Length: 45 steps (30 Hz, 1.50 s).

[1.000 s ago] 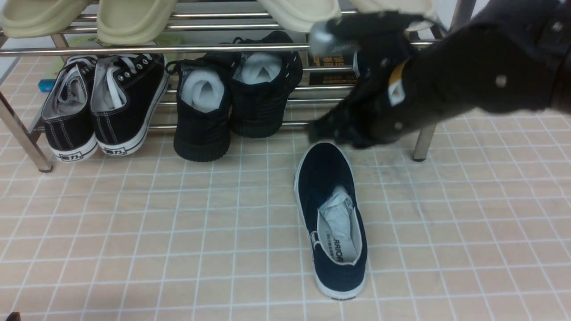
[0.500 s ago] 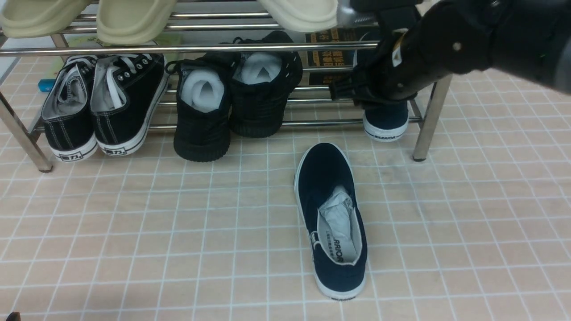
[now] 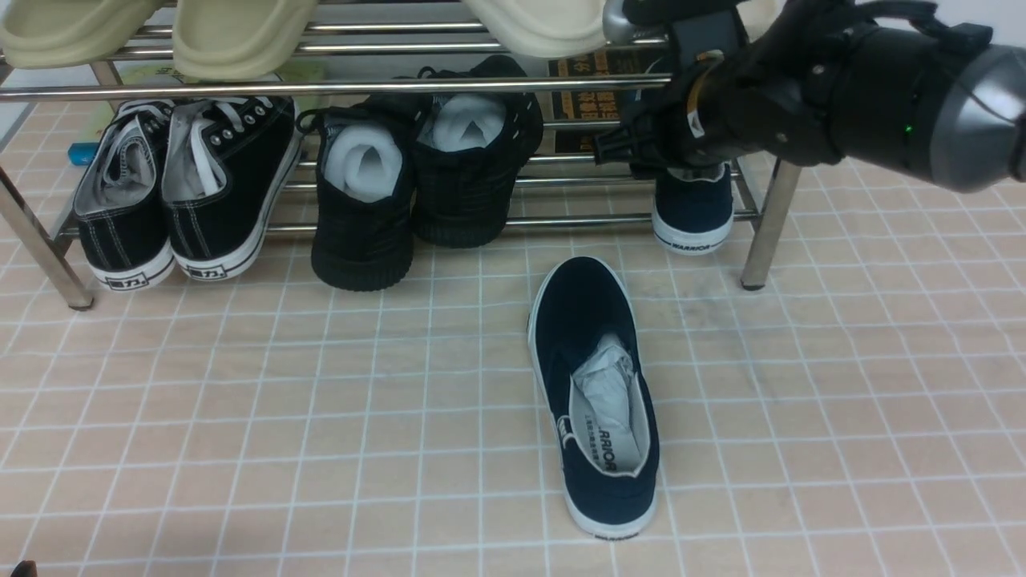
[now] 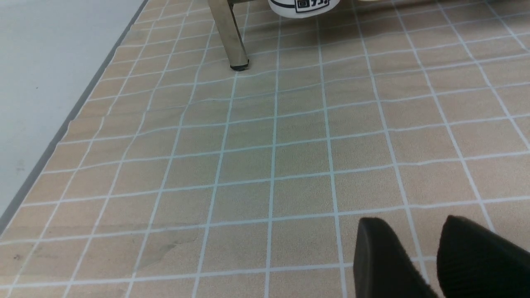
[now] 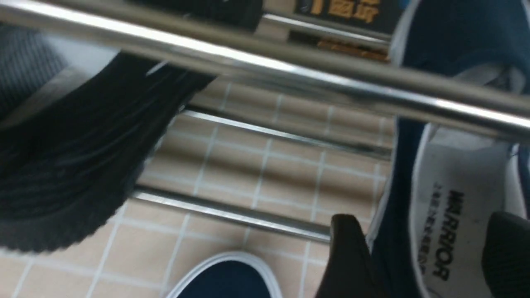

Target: Take the shoes off the shelf from the light coffee tablecloth by hand.

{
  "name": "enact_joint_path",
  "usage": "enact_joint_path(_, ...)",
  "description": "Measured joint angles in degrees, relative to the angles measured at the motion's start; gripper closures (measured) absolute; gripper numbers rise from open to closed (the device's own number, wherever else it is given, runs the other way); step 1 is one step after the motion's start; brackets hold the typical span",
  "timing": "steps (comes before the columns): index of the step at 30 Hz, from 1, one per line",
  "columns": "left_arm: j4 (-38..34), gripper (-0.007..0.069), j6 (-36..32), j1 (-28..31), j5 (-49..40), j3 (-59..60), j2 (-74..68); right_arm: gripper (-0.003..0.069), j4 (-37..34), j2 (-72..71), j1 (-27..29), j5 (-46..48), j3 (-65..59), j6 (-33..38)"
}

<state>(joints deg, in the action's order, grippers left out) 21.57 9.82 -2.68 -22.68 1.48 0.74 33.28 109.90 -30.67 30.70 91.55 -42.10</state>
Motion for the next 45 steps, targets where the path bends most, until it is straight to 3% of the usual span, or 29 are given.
enact_joint_path(7,0.0,0.0385,0.0,0.0,0.0,0.0,0.0,0.0232,3.5,3.8,0.0,-0.3,0.0,-4.4)
enact_joint_path(11,0.0,0.0385,0.0,0.0,0.0,0.0,0.0,0.0277,4.5,4.8,0.1,-0.7,0.2,-4.7)
enact_joint_path(14,0.0,0.0385,0.0,0.0,0.0,0.0,0.0,0.0371,5.0,4.9,0.2,-0.5,0.2,-4.7)
enact_joint_path(18,0.0,0.0385,0.0,0.0,0.0,0.0,0.0,0.0597,4.3,4.7,0.2,0.4,0.3,-1.9)
enact_joint_path(20,0.0,0.0385,0.0,0.0,0.0,0.0,0.0,0.0631,2.4,4.0,0.0,1.3,0.3,-0.1)
enact_joint_path(30,0.0,0.0385,0.0,0.0,0.0,0.0,0.0,0.0627,-19.5,-13.2,-6.7,23.5,0.1,25.0)
enact_joint_path(38,0.0,0.0385,0.0,0.0,0.0,0.0,0.0,0.0627,-23.0,-21.4,-7.1,36.8,-4.0,28.5)
enact_joint_path(45,0.0,0.0385,0.0,0.0,0.0,0.0,0.0,0.0627,-23.1,-22.4,-6.9,28.3,-15.7,28.5)
